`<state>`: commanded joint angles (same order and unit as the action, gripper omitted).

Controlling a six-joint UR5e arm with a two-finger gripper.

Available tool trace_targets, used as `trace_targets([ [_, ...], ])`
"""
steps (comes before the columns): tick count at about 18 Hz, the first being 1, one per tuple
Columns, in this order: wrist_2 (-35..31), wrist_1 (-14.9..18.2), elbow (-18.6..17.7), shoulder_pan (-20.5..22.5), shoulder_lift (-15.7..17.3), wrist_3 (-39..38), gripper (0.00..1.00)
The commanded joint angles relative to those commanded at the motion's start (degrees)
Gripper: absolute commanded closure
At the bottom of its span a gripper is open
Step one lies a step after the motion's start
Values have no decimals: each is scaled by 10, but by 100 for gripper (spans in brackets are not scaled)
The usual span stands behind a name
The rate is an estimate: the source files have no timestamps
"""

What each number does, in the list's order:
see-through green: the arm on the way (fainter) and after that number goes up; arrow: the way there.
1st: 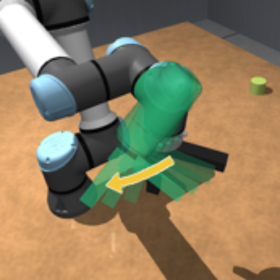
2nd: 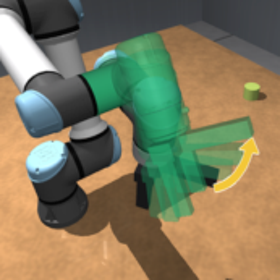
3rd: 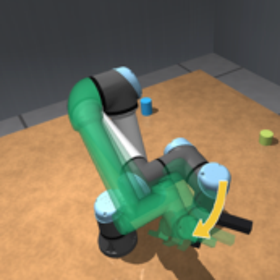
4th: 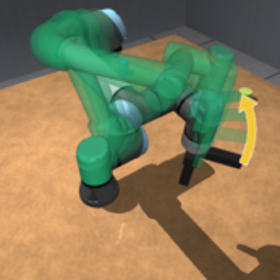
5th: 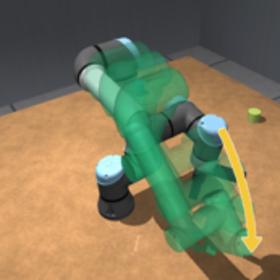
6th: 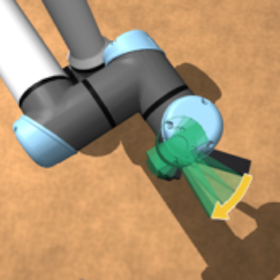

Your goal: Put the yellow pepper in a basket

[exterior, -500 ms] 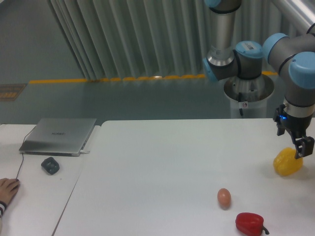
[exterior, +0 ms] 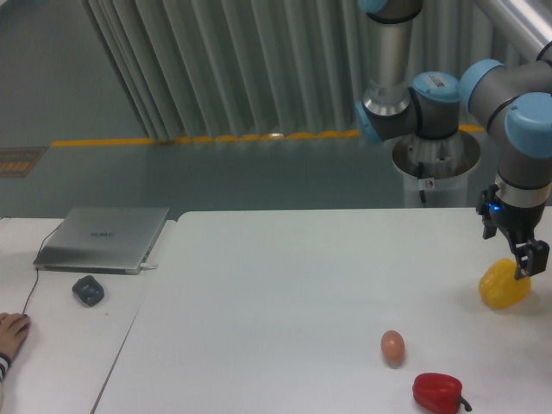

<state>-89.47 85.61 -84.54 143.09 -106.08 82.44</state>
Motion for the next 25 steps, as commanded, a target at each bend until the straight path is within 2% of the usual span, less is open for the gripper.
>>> trace_targets([
  [4,-1,-39,-32,3,17,1,0],
  [9,-6,-38,-35,4,18,-23,0],
  [11,-12,-41,-49,4,22,-39,0],
  [13,-45,-42,-62,2,26,-43,0],
  [17,-85,-44,-63,-6,19,-48,0],
  [20,-86,-48,-66,-6,17,-50,0],
  [22,-90,-63,-66,-12,5,-50,0],
  [25,-98,-68,-65,-18,-8,-53,0],
])
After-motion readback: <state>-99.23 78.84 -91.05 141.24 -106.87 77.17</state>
